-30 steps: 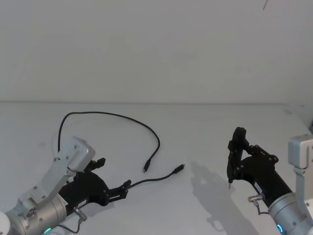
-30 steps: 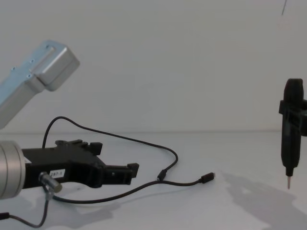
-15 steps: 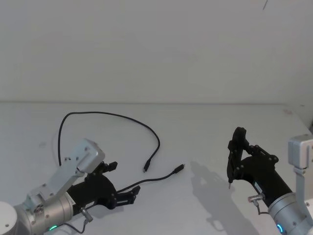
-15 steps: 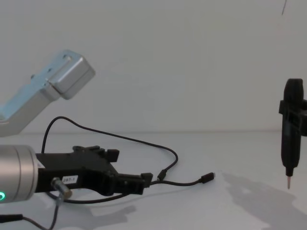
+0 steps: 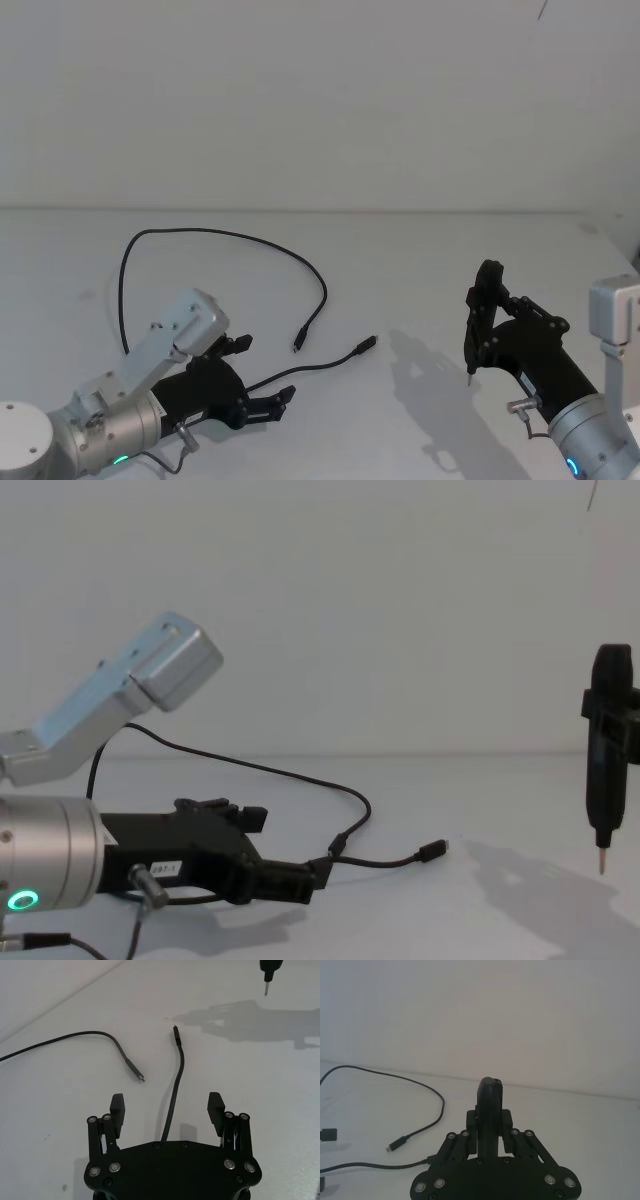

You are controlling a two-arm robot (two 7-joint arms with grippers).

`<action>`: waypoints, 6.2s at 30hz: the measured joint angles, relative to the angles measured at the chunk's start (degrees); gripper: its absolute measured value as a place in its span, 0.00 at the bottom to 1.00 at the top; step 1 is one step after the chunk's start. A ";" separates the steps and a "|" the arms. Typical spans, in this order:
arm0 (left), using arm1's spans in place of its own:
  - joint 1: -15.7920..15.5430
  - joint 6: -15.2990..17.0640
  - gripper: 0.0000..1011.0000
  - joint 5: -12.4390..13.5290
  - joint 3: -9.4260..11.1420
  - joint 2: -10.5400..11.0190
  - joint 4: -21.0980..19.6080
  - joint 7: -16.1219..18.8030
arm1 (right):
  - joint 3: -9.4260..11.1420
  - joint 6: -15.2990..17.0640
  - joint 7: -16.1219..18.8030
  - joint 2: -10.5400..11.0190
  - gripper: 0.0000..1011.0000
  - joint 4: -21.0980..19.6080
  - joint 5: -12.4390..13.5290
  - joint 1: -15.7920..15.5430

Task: Pick up the data cable with the one hand.

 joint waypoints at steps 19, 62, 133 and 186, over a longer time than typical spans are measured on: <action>-3.06 -1.92 0.95 1.70 1.22 -3.33 6.36 -0.64 | 0.00 0.00 0.00 0.00 0.28 0.00 0.00 0.00; -1.82 -1.03 0.04 2.33 1.01 -4.93 4.68 0.88 | 0.00 0.00 0.00 0.00 0.28 0.00 0.00 0.00; 15.34 -1.64 0.04 -8.92 -12.59 6.53 -19.70 0.25 | 1.09 2.27 1.86 -1.46 0.28 -1.75 3.67 1.02; 15.34 -1.79 0.04 -9.28 -12.65 7.16 -19.83 -0.47 | -3.05 1.39 15.31 -7.95 0.28 6.88 18.69 15.92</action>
